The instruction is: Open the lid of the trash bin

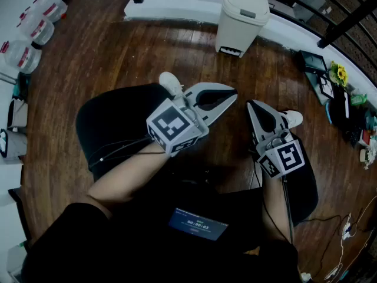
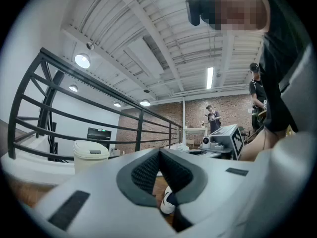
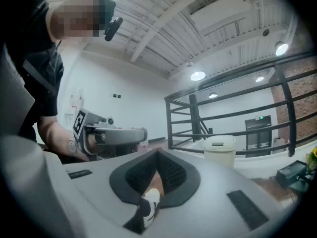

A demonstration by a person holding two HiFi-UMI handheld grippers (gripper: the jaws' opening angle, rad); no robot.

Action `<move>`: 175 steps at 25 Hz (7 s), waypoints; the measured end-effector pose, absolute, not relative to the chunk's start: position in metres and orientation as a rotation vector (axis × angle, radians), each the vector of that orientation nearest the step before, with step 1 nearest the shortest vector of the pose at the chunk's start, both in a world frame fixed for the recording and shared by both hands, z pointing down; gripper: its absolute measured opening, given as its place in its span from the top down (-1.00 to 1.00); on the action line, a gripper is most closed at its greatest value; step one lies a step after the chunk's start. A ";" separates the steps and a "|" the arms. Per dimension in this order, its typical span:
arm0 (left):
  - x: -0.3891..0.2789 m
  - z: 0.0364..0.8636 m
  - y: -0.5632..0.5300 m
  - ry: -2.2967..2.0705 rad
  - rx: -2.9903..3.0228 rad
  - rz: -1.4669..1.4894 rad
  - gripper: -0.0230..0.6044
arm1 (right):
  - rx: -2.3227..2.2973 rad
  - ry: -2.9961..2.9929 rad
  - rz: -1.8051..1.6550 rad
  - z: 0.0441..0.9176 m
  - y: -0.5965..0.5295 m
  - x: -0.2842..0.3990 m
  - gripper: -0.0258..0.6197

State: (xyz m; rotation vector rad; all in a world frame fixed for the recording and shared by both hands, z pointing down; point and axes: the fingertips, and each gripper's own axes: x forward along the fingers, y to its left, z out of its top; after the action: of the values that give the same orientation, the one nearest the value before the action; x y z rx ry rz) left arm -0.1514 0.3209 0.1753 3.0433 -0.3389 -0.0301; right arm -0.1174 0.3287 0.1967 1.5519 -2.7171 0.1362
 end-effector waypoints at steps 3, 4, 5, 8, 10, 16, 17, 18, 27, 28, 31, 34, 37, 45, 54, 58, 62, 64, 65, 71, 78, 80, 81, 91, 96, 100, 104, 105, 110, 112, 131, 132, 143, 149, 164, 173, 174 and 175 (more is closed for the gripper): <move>-0.148 0.176 0.314 -0.385 3.088 0.004 0.81 | 1.568 -2.700 0.113 0.194 0.318 -0.115 0.84; -0.147 0.177 0.311 -0.397 3.091 0.007 0.81 | 1.568 -2.703 0.108 0.192 0.315 -0.115 0.84; -0.146 0.177 0.309 -0.404 3.087 0.004 0.81 | 1.567 -2.709 0.103 0.190 0.312 -0.115 0.84; -0.143 0.180 0.302 -0.417 3.066 0.001 0.81 | 1.565 -2.722 0.076 0.185 0.304 -0.112 0.84; -0.140 0.184 0.295 -0.427 3.056 0.002 0.81 | 1.577 -2.726 0.071 0.186 0.296 -0.107 0.84; -0.116 0.203 0.258 -0.452 3.029 0.028 0.81 | 1.586 -2.735 0.082 0.200 0.257 -0.084 0.84; -0.112 0.204 0.249 -0.469 3.025 0.033 0.81 | 1.582 -2.733 0.080 0.201 0.249 -0.081 0.84; -0.108 0.205 0.240 -0.483 3.019 0.036 0.81 | 1.577 -2.732 0.077 0.200 0.241 -0.078 0.84; -0.059 0.215 0.154 -0.580 3.021 0.084 0.81 | 1.519 -2.718 0.040 0.186 0.155 -0.041 0.84; -0.054 0.218 0.142 -0.593 3.017 0.087 0.81 | 1.516 -2.715 0.041 0.186 0.143 -0.035 0.84; -0.035 0.228 0.107 -0.622 3.002 0.089 0.81 | 1.493 -2.717 0.063 0.192 0.107 -0.017 0.84; -0.015 0.244 0.074 -0.638 3.006 0.129 0.81 | 1.458 -2.731 0.136 0.208 0.075 0.001 0.84; -0.002 0.255 0.046 -0.660 2.981 0.128 0.81 | 1.447 -2.744 0.207 0.223 0.049 0.018 0.84; -0.009 0.281 0.013 -0.637 2.999 0.200 0.80 | 1.477 -2.745 0.286 0.258 -0.005 0.021 0.84; 0.011 0.322 -0.029 -0.651 2.945 0.200 0.80 | 1.476 -2.700 0.267 0.299 -0.030 0.027 0.84; 0.028 0.363 -0.048 -0.685 2.874 0.232 0.80 | 1.422 -2.691 0.323 0.336 -0.050 0.042 0.84; 0.035 0.396 -0.071 -0.716 2.831 0.286 0.80 | 1.382 -2.695 0.387 0.363 -0.077 0.051 0.84; 0.039 0.412 -0.077 -0.715 2.809 0.329 0.80 | 1.365 -2.687 0.417 0.375 -0.086 0.055 0.84; 0.040 0.420 -0.080 -0.711 2.798 0.349 0.80 | 1.362 -2.682 0.431 0.380 -0.090 0.057 0.84; 0.050 0.458 -0.103 -0.660 2.758 0.508 0.80 | 1.283 -2.632 0.475 0.409 -0.106 0.052 0.84; 0.046 0.502 -0.118 -0.654 2.630 0.574 0.80 | 1.283 -2.572 0.592 0.451 -0.126 0.065 0.84; 0.052 0.516 -0.123 -0.659 2.615 0.580 0.80 | 1.286 -2.559 0.614 0.464 -0.131 0.071 0.84; 0.056 0.524 -0.125 -0.651 2.615 0.595 0.80 | 1.286 -2.554 0.619 0.471 -0.134 0.073 0.84; 0.067 0.597 -0.146 -0.744 2.458 0.630 0.80 | 1.234 -2.527 0.662 0.514 -0.141 0.073 0.84; 0.073 0.635 -0.150 -0.791 2.402 0.609 0.80 | 1.233 -2.520 0.711 0.537 -0.144 0.076 0.84; 0.078 0.658 -0.158 -0.805 2.393 0.630 0.80 | 1.266 -2.498 0.745 0.552 -0.146 0.080 0.84; 0.083 0.669 -0.163 -0.807 2.390 0.645 0.80 | 1.277 -2.488 0.808 0.566 -0.142 0.084 0.84; 0.085 0.671 -0.165 -0.808 2.390 0.646 0.80 | 1.284 -2.483 0.815 0.568 -0.143 0.086 0.84; 0.090 0.679 -0.174 -0.814 2.385 0.665 0.80 | 1.280 -2.462 0.853 0.579 -0.144 0.094 0.84; 0.092 0.685 -0.177 -0.822 2.376 0.668 0.80 | 1.282 -2.450 0.860 0.585 -0.144 0.097 0.84; 0.104 0.709 -0.187 -0.891 2.324 0.736 0.81 | 1.312 -2.429 0.930 0.601 -0.148 0.111 0.84; 0.105 0.709 -0.185 -0.879 2.324 0.736 0.81 | 1.314 -2.425 0.934 0.600 -0.148 0.111 0.84; 0.105 0.723 -0.174 -0.844 2.252 0.764 0.82 | 1.345 -2.398 0.925 0.607 -0.151 0.120 0.84; 0.102 0.725 -0.177 -0.875 2.237 0.787 0.82 | 1.325 -2.404 0.989 0.605 -0.147 0.113 0.84; 0.103 0.730 -0.179 -0.888 2.210 0.788 0.82 | 1.328 -2.384 0.966 0.616 -0.146 0.119 0.84; 0.100 0.739 -0.181 -0.918 2.188 0.805 0.82 | 1.320 -2.361 0.995 0.623 -0.141 0.119 0.84; 0.101 0.739 -0.180 -0.911 2.185 0.803 0.82 | 1.323 -2.353 0.989 0.627 -0.141 0.122 0.84; 0.102 0.739 -0.180 -0.905 2.181 0.806 0.82 | 1.325 -2.348 0.991 0.629 -0.140 0.123 0.84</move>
State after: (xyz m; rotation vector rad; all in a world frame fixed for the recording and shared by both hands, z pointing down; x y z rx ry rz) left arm 0.1024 -0.1802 0.7387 2.1814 -0.9054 0.8062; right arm 0.1234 -0.1401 0.6285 1.3253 -2.3480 0.9914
